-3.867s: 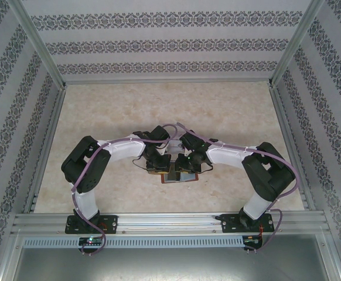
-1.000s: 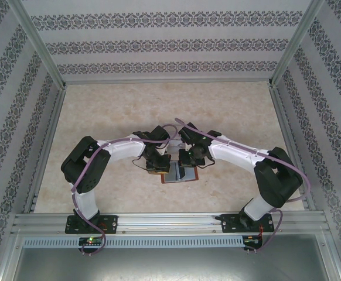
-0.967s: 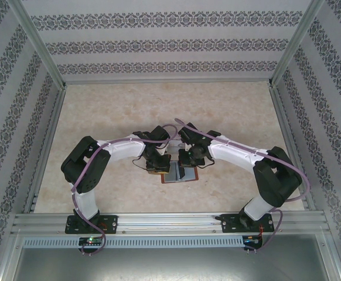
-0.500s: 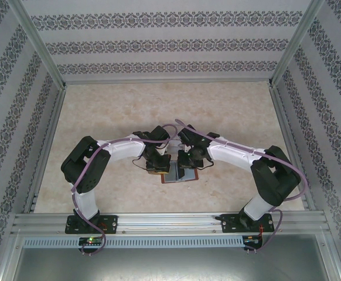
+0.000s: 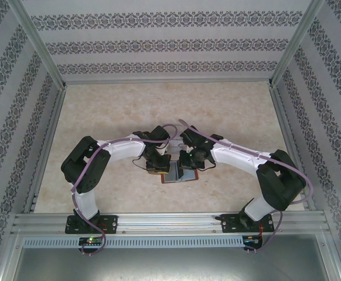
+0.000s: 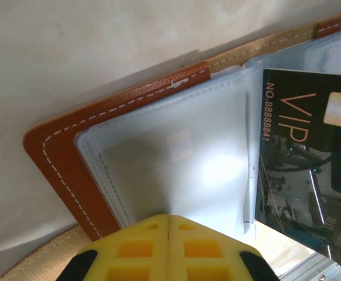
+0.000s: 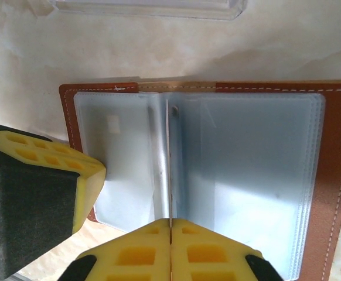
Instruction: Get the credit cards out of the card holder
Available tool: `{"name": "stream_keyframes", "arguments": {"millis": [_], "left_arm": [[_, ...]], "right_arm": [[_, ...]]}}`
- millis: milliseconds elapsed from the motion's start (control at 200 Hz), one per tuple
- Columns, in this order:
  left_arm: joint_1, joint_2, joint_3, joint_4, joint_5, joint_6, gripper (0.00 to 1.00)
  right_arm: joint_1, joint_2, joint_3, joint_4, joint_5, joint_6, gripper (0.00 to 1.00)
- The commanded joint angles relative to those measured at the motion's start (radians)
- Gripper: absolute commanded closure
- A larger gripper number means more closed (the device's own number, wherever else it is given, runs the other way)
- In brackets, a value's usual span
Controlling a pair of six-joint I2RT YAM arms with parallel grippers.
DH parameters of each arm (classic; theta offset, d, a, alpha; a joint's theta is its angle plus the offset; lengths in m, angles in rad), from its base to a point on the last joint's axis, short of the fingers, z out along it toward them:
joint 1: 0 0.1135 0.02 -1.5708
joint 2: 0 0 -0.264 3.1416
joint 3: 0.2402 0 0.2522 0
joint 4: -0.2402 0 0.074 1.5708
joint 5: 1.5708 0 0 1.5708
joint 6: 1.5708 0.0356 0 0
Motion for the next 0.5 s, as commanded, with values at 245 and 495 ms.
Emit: {"name": "stream_keyframes", "arguments": {"millis": [245,495], "left_arm": [[-0.008,-0.048,0.034,-0.07,-0.062,0.032,0.97],[0.006,-0.092,0.036,-0.077,-0.082,0.034,0.96]], "right_arm": [[0.006,-0.052,0.029,-0.059,0.034,-0.077,0.96],[-0.017,-0.087,0.07,-0.095,0.037,-0.262,0.95]]}}
